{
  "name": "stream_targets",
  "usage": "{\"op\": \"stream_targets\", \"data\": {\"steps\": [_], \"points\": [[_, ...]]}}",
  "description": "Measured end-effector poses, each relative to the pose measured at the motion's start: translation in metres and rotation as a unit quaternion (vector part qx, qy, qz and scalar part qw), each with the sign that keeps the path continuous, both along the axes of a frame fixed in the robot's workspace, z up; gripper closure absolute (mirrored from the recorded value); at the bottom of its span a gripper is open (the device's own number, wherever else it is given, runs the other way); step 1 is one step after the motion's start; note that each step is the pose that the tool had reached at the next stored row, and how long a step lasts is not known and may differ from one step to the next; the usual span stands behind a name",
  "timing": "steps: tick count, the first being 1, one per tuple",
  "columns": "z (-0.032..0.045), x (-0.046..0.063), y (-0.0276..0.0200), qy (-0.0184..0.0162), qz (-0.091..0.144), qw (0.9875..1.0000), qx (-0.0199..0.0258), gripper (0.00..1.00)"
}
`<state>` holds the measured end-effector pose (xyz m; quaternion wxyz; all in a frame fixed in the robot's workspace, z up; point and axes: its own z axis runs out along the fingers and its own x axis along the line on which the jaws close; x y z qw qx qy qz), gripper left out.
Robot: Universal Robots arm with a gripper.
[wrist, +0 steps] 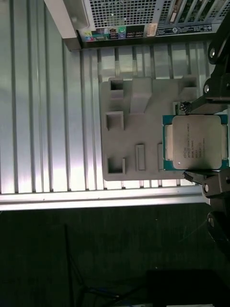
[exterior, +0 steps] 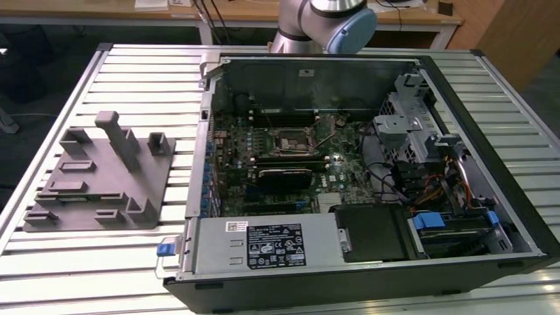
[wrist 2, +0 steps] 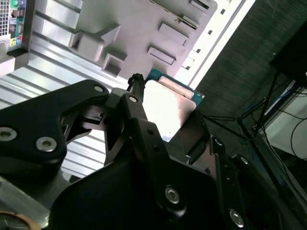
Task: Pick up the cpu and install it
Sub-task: 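Pick up the cpu and move it towards the insertion slot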
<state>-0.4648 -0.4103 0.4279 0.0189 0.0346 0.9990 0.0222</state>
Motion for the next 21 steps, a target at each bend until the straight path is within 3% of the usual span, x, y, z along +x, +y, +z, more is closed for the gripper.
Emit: {"op": "stream_targets", "data": {"steps": [13, 15, 21], "points": [[-0.0001, 0.049, 0.0002, 0.0, 0.0, 1.0, 0.0, 0.45], [-0.0001, 0.071, 0.0003, 0.0, 0.0, 1.0, 0.0, 0.45], [-0.0001, 0.096, 0.0004, 0.0, 0.0, 1.0, 0.0, 0.45]]}}
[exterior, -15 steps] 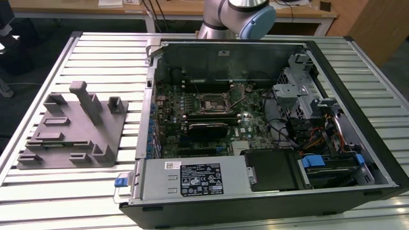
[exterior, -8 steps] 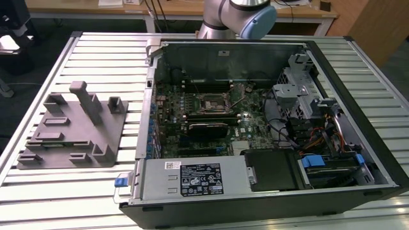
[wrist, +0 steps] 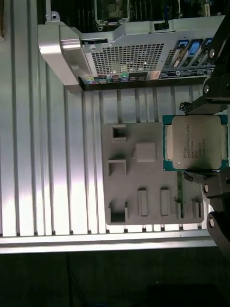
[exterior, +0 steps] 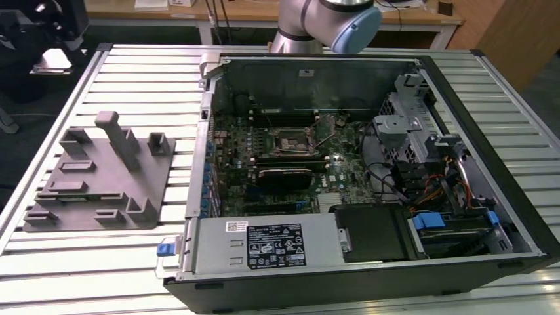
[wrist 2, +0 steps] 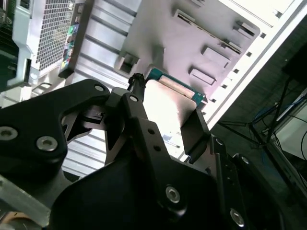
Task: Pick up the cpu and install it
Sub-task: 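Pick up the cpu and move it towards the insertion slot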
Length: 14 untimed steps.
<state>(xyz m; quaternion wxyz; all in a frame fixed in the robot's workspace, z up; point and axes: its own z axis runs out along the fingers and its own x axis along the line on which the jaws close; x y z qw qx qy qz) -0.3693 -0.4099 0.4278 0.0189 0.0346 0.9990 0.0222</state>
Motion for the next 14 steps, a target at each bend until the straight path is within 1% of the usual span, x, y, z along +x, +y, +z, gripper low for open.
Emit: {"op": "stream_targets", "data": {"steps": [5, 14], "points": [[0.0, 0.02, 0.0, 0.0, 0.0, 1.0, 0.0, 0.45], [-0.0001, 0.053, 0.0001, -0.0001, 0.0, 1.0, 0.0001, 0.45]]}}
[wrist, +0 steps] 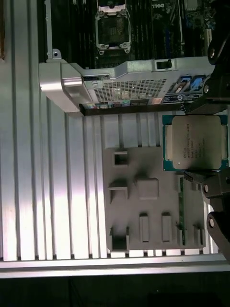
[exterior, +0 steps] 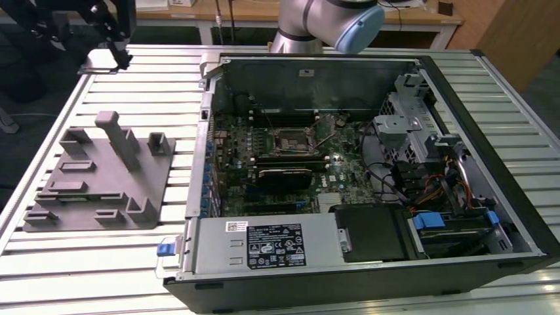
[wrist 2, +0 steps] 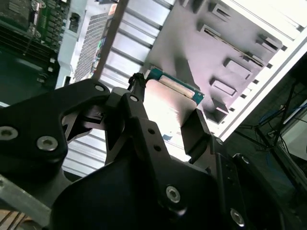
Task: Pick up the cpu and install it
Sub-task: 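Pick up the cpu and move it towards the insertion slot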
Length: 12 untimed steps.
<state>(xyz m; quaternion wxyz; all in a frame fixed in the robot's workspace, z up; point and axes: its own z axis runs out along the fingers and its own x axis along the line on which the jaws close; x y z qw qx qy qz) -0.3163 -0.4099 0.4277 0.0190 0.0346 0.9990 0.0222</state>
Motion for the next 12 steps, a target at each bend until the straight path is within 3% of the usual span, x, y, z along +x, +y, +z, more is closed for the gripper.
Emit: {"op": "stream_targets", "data": {"steps": [12], "points": [[0.0, 0.04, 0.0, 0.0, 0.0, 1.0, 0.0, 0.45]]}}
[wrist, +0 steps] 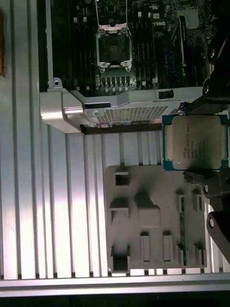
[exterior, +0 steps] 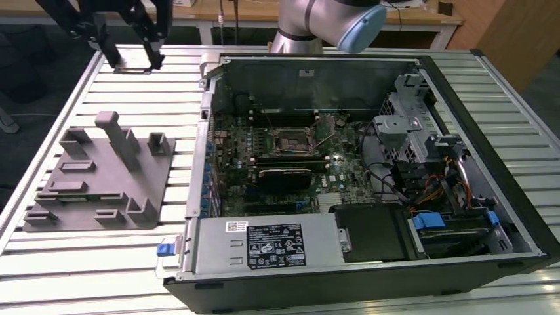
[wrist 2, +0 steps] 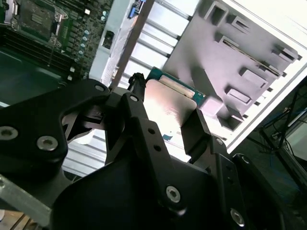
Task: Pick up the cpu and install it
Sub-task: 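Pick up the cpu and move it towards the insertion slot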
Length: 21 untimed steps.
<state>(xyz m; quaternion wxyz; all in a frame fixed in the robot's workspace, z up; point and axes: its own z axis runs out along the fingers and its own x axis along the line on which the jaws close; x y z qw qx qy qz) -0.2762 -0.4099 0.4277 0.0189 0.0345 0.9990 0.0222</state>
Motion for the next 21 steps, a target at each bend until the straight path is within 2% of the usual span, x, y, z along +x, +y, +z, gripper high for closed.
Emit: {"op": "stream_targets", "data": {"steps": [12, 21], "points": [[-0.0001, 0.039, 0.0, 0.0, 0.0, 1.0, 0.0, 0.45], [-0.0003, 0.075, 0.0001, 0.0, 0.0, 1.0, 0.0, 0.45]]}}
